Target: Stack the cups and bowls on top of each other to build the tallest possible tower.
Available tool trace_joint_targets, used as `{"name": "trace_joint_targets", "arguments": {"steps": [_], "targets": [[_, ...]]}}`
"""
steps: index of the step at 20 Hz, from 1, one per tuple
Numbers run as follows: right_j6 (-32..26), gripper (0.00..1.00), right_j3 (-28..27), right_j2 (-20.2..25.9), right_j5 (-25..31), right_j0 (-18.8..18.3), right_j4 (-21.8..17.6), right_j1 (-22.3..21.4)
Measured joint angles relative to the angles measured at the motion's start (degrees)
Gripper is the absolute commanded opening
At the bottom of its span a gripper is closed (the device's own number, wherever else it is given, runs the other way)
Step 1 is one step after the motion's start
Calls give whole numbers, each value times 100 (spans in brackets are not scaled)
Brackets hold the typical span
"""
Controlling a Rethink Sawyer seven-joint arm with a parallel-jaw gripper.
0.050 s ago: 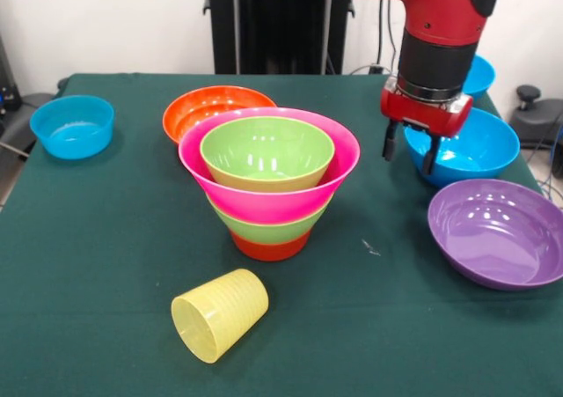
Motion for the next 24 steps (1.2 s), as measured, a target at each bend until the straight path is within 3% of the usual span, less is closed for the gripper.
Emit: {"name": "trace_joint_targets", "arguments": {"steps": [6, 24], "targets": [[0, 100, 57, 44, -302, -49, 2, 10], [0, 100, 44, -58, -76, 202, 1, 13]]}}
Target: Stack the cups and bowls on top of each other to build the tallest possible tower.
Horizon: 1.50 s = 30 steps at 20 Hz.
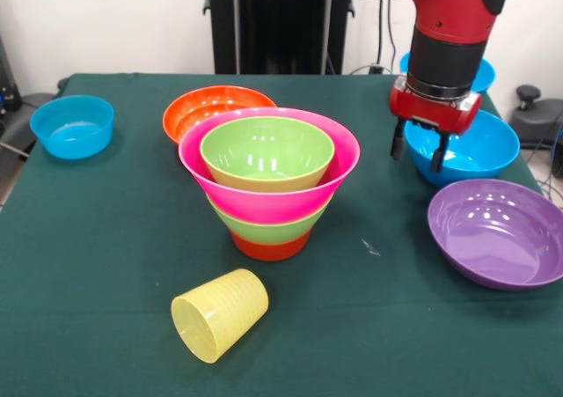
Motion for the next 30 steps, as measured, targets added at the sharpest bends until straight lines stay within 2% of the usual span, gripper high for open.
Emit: {"name": "trace_joint_targets", "arguments": {"steps": [12, 21, 30], "targets": [[0, 100, -291, -1, 371, 37, -1, 1], [0, 100, -456, -54, 689, 227, -2, -5], [0, 100, -496, -67, 709, 253, -2, -4]]}}
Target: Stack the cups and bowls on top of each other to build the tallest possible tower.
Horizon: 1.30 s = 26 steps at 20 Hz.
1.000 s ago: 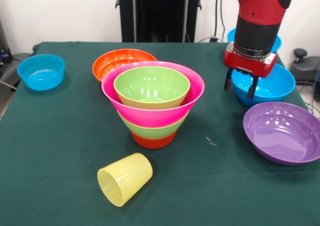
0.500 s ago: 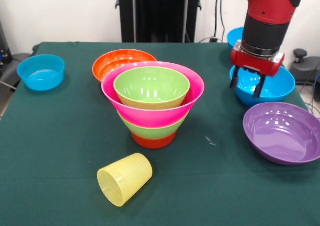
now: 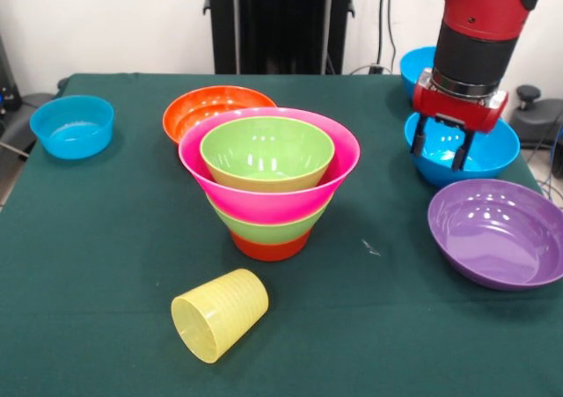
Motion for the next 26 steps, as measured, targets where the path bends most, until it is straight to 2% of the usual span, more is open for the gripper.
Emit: {"name": "trace_joint_targets", "arguments": {"steps": [6, 18, 26], "targets": [[0, 100, -46, -7, 0, -2, 0, 14], [0, 100, -575, -52, 0, -2, -1, 408], [0, 100, -658, 27, 0, -84, -1, 542]]}}
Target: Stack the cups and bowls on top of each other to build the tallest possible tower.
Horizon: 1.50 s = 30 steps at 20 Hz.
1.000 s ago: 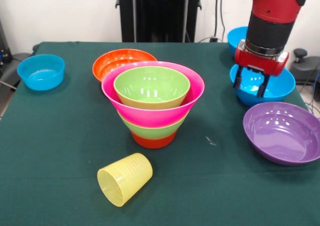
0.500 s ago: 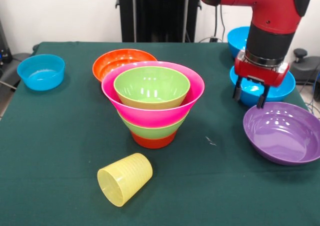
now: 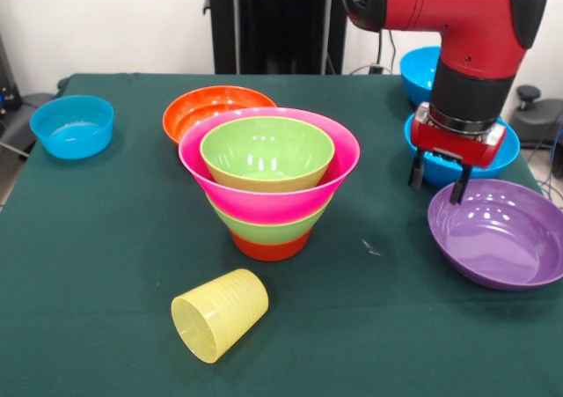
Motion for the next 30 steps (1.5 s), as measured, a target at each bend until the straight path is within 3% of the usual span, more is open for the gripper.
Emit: {"name": "trace_joint_targets", "arguments": {"steps": [10, 30], "targets": [[0, 100, 0, 264, -61, -273, 1, 4], [0, 100, 8, 519, -491, -336, 1, 38]]}}
